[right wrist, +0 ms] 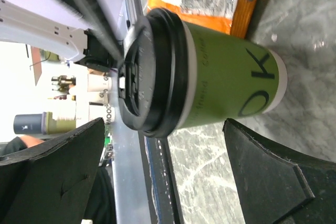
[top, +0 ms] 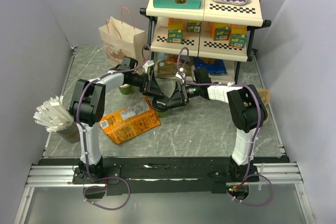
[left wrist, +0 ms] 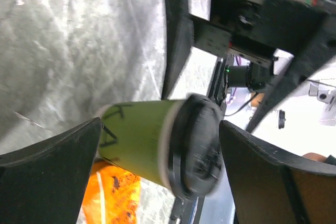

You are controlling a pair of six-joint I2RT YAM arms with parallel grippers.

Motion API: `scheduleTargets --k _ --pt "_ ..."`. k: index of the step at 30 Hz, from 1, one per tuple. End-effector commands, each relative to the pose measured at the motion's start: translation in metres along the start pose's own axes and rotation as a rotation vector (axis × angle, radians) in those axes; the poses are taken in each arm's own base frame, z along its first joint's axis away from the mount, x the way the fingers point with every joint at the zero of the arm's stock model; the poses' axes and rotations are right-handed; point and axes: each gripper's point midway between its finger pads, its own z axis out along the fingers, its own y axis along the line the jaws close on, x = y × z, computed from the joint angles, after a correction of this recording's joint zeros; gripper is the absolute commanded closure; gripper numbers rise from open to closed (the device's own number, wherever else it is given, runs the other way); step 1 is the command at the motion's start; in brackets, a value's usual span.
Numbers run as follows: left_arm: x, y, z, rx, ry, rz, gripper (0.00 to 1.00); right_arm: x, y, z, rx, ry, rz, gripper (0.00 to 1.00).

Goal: Pack the takeout coffee

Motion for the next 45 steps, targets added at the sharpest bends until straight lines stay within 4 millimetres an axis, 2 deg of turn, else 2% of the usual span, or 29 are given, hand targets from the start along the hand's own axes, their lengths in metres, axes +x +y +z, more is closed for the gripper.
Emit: scheduleTargets --k 1,2,3,5,6,8,9,12,22,27,36,42,45 --pt "-0.017 -0.053 -0.033 0.008 -0.053 0.165 0.01 -0.024 0.023 -0.006 -0.046 -0.041 -0.097 0.0" --pt "-0.014 -0.052 -0.037 -0.007 -0.058 0.16 0.01 -0.028 0.023 -0.006 -0.049 -0.047 -0.103 0.0" --pt "-0.002 -0.048 -0.039 -0.015 -0.049 0.13 0.01 -0.033 0.025 -0.006 -0.053 -0.052 -0.113 0.0" --pt "0.006 -0.052 -0.048 -0.023 -0.056 0.128 0.01 -0.041 0.025 -0.004 -0.054 -0.061 -0.119 0.0" --pt "0.018 -0.05 -0.048 -0.026 -0.038 0.096 0.01 -0.046 0.023 -0.002 -0.055 -0.062 -0.108 0.0" --pt "0.029 -0.055 -0.049 -0.029 -0.03 0.09 0.01 -0.052 0.02 0.0 -0.052 -0.07 -0.103 0.0" --pt "0.041 -0.049 -0.048 -0.038 -0.02 0.062 0.01 -0.056 0.017 0.001 -0.053 -0.074 -0.087 0.0" --pt "0.047 -0.045 -0.046 -0.066 -0.024 0.041 0.01 -0.063 0.012 0.005 -0.053 -0.082 -0.084 0.0" --pt "0.042 -0.033 -0.026 -0.107 -0.007 0.03 0.0 -0.056 -0.002 0.018 -0.022 -0.043 -0.061 0.0" --pt "0.042 -0.036 -0.016 -0.083 0.014 0.029 0.01 -0.046 0.003 0.016 -0.048 -0.025 -0.079 0.0" --pt "0.036 -0.044 -0.024 -0.001 0.013 0.017 0.01 -0.025 0.019 0.011 -0.133 0.019 -0.104 0.0" --pt "0.031 -0.039 -0.023 -0.012 0.01 0.015 0.01 -0.017 0.018 0.009 -0.13 0.052 -0.121 0.0" --pt "0.029 -0.034 -0.022 -0.025 0.01 0.007 0.01 -0.019 0.021 0.007 -0.131 0.048 -0.145 0.0"
